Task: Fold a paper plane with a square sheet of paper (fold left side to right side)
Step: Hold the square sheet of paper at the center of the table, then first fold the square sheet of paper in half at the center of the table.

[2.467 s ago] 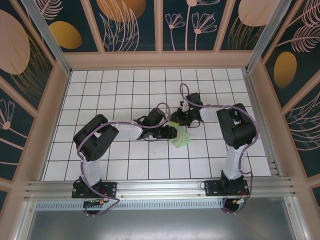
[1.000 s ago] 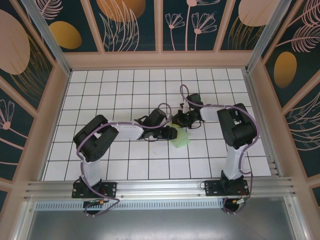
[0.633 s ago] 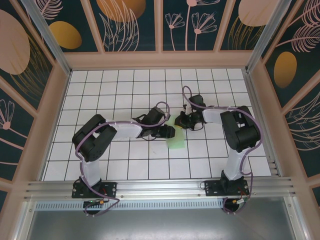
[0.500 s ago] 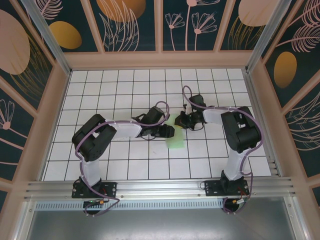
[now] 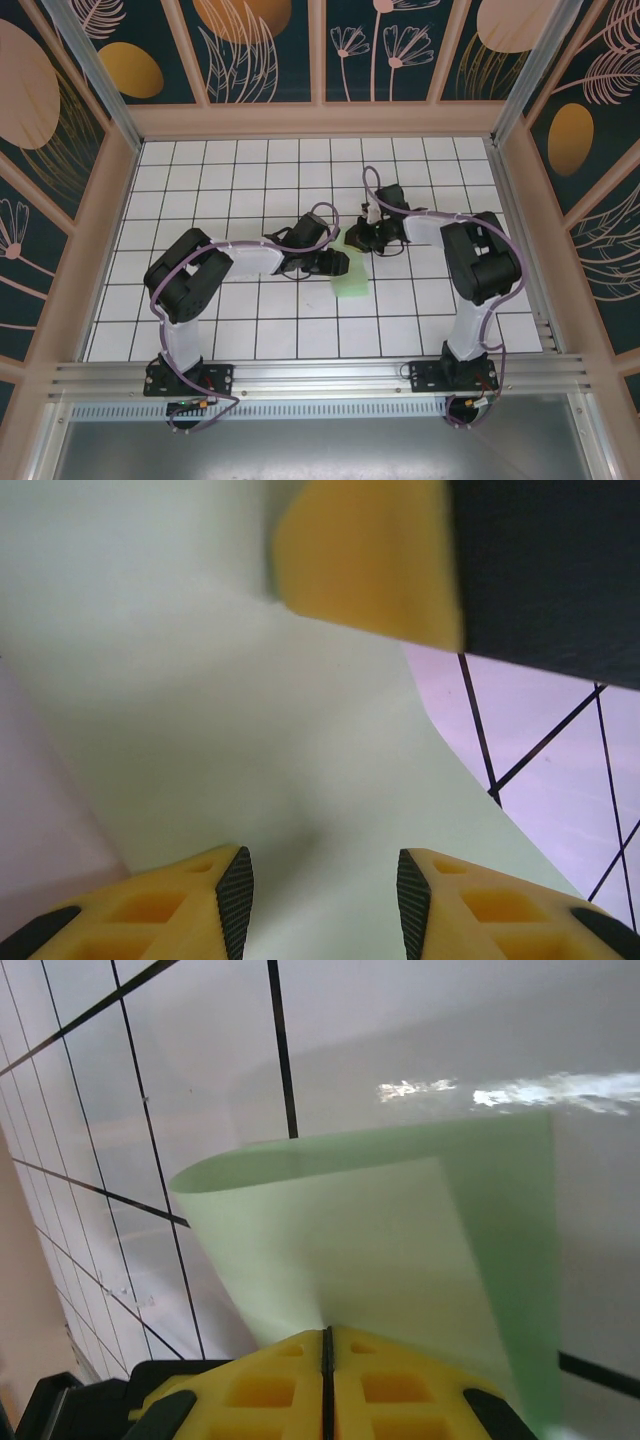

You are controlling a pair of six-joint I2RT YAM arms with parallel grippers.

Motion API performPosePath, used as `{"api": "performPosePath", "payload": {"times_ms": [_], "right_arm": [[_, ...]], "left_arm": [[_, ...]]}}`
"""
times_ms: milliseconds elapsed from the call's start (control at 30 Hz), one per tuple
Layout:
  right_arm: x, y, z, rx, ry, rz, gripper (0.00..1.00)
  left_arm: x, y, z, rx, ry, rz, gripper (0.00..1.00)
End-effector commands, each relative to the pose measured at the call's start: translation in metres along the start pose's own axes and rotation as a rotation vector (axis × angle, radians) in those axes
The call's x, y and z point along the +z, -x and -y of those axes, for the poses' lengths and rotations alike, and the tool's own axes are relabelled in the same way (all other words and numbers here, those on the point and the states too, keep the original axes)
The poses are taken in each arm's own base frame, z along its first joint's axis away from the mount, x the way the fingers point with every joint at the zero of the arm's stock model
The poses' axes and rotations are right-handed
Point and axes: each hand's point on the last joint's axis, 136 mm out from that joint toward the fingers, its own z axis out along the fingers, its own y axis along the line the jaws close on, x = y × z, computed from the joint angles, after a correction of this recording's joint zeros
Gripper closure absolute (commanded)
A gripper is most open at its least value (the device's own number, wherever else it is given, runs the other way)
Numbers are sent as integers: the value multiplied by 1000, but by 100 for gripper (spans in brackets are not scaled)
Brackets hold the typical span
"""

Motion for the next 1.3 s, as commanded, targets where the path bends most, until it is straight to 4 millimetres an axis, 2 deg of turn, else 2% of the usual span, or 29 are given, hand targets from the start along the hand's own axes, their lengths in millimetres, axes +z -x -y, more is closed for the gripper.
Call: {"api": "performPosePath", "payload": {"times_ms": [0, 167, 333, 500, 533, 633, 833, 1033, 1267], "right_arm": [[12, -1, -7, -9, 24, -31, 89], [21, -9, 11, 16, -37, -49, 90], [23, -19, 36, 47, -127, -56, 90], [23, -24, 45, 60, -154, -56, 90], [23, -25, 45, 61, -155, -57, 90], [23, -25, 45, 61, -155, -55, 90], [24, -26, 45, 63, -156, -53, 90], [25, -27, 47, 65, -168, -54, 90], [27, -28, 49, 70, -179, -58, 90]], "left_arm": [[1, -7, -14, 1, 45, -33, 54], [-2, -5, -9, 24, 26, -24, 53], [-14, 2, 5, 65, -12, 6, 51], [-26, 5, 29, 107, -109, 32, 50], [-24, -3, 27, 108, -112, 18, 50], [-22, -10, 33, 123, -134, 11, 50], [-13, -19, 25, 112, -115, -7, 51], [-6, -35, 24, 119, -117, -51, 51], [-6, -53, 16, 116, -104, -76, 52]]}}
